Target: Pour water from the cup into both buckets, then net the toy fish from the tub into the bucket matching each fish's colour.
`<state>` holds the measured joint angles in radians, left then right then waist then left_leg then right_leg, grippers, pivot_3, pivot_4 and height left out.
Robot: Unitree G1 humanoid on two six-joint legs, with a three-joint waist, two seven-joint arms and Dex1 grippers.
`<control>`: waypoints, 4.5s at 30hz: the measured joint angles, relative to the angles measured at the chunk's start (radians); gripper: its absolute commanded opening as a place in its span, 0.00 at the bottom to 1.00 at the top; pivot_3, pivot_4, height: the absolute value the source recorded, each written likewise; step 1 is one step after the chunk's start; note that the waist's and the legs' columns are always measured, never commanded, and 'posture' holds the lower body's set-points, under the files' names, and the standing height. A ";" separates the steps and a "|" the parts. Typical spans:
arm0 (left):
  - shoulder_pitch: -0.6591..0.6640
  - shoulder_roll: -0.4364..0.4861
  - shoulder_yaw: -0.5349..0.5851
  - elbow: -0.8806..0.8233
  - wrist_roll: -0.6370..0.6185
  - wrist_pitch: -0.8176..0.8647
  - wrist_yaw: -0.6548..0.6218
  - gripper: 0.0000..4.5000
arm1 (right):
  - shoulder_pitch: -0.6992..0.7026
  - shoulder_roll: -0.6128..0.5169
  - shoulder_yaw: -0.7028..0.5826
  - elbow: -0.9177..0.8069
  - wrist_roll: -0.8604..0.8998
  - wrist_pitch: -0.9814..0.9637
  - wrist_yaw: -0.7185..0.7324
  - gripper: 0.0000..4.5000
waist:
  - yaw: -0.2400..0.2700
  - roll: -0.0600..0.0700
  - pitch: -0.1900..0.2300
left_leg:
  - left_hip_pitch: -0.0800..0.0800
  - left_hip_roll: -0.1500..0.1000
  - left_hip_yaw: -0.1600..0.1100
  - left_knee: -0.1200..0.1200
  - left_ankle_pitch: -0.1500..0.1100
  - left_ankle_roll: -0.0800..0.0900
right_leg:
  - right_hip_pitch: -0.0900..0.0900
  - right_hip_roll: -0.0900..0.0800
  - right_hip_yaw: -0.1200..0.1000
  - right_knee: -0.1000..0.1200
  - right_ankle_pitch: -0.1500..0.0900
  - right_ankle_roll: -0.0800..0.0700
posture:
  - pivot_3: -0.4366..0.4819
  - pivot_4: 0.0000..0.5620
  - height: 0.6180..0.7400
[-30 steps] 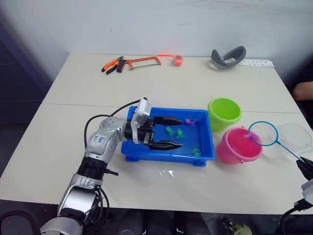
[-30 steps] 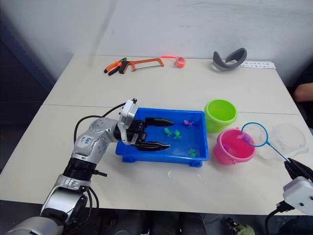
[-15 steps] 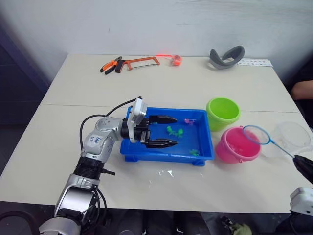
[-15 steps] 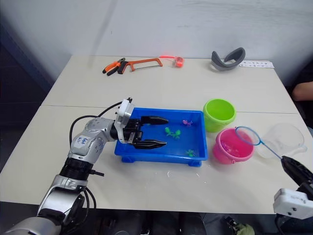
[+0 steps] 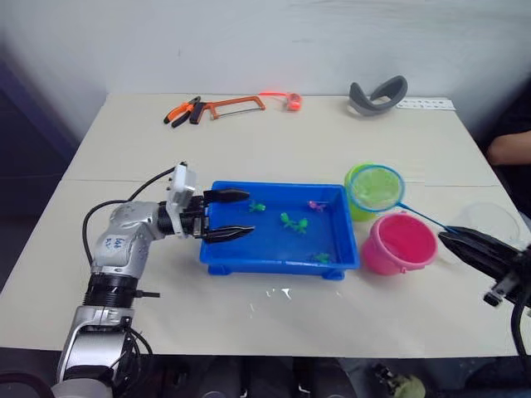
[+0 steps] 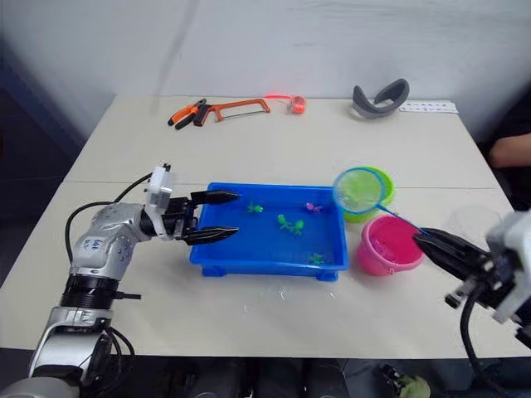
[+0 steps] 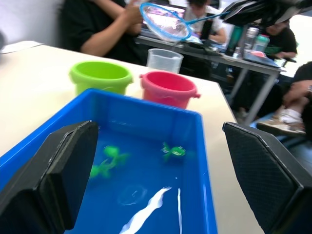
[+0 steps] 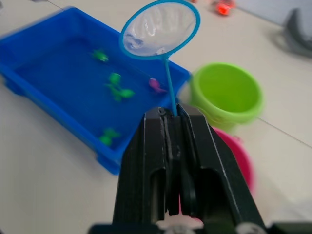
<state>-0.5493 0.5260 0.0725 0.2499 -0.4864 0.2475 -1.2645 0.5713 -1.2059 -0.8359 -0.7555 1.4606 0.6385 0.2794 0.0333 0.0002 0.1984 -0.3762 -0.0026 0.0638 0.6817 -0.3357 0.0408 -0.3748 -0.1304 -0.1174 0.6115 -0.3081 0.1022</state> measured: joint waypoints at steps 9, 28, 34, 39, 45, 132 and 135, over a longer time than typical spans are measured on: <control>0.073 0.014 0.028 -0.047 -0.001 -0.010 0.026 0.99 | -0.250 -0.228 0.324 0.139 0.306 0.168 -0.288 0.00 | -0.006 -0.002 0.001 | -0.004 -0.002 -0.001 0.002 0.000 0.003 | 0.000 -0.002 -0.003 -0.003 0.002 0.004 | 0.48 0.27 1.00; 0.148 0.001 0.042 -0.190 -0.018 0.015 0.092 0.99 | -0.939 -0.073 0.941 0.334 0.490 0.285 -0.785 0.00 | -0.009 -0.002 0.000 | -0.010 -0.002 -0.004 0.003 0.001 0.001 | -0.003 0.000 -0.009 -0.004 0.002 0.004 | 0.48 0.27 1.00; 0.149 0.001 0.040 -0.203 -0.020 0.024 0.102 0.99 | -0.961 -0.041 0.946 0.352 0.492 0.309 -0.817 0.00 | -0.008 -0.002 0.000 | -0.011 -0.002 -0.005 0.003 0.002 0.001 | -0.002 0.000 -0.010 -0.004 0.002 0.004 | 0.48 0.27 1.00; 0.149 -0.001 0.038 -0.207 -0.021 0.034 0.115 0.99 | -0.962 -0.005 0.946 0.370 0.493 0.334 -0.844 0.00 | -0.009 -0.002 0.000 | -0.011 -0.002 -0.005 0.003 0.002 0.002 | -0.002 0.000 -0.011 -0.004 0.002 0.004 | 0.48 0.27 1.00; 0.148 -0.001 0.037 -0.208 -0.023 0.040 0.120 0.99 | -0.953 0.100 0.943 0.372 0.495 0.321 -0.937 0.00 | -0.008 -0.002 0.000 | -0.011 -0.002 -0.005 0.003 0.002 0.002 | -0.002 0.000 -0.011 -0.004 0.002 0.004 | 0.48 0.27 1.00; 0.122 -0.003 0.015 -0.236 -0.035 0.075 0.119 0.99 | -0.910 0.335 0.911 0.280 0.328 0.221 -1.109 0.00 | -0.010 -0.001 0.000 | -0.011 -0.002 -0.006 0.003 0.002 0.001 | -0.003 -0.001 -0.010 -0.004 0.002 0.004 | 0.48 0.27 1.00; 0.123 -0.003 0.015 -0.236 -0.035 0.075 0.119 0.99 | -0.883 0.297 0.904 0.249 0.273 0.242 -1.056 0.00 | -0.009 -0.001 0.000 | -0.011 -0.002 -0.006 0.002 0.002 0.001 | -0.003 -0.001 -0.011 -0.004 0.002 0.004 | 0.48 0.27 1.00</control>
<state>-0.4265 0.5227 0.0872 0.0135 -0.5215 0.3225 -1.1453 -0.3118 -0.9093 0.0677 -0.5060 1.7335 0.8810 -0.7763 0.0245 -0.0011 0.1989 -0.3875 -0.0045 0.0580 0.6841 -0.3334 0.0422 -0.3774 -0.1309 -0.1281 0.6070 -0.3061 0.1059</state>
